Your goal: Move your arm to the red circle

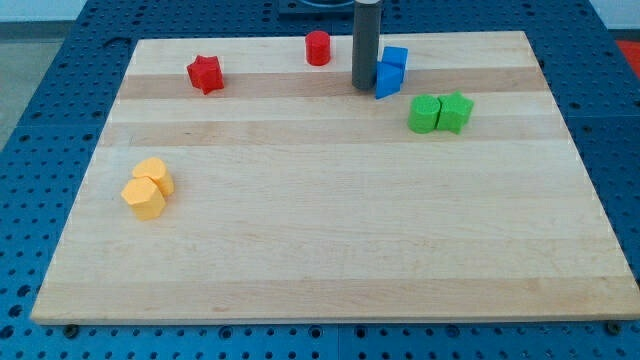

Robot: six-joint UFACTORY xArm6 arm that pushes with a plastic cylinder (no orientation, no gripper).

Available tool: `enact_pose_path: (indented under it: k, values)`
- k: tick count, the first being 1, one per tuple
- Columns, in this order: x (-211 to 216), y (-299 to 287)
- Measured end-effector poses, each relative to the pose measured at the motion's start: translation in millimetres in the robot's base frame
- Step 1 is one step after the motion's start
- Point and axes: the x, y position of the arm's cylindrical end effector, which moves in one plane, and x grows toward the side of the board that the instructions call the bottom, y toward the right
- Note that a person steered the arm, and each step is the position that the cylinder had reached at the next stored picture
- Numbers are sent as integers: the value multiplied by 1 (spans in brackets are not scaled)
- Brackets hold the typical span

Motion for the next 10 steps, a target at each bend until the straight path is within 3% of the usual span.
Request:
enact_pose_path:
  k: [3, 4, 10]
  values:
    - [0, 10]
    - [56, -11]
    - [56, -19]
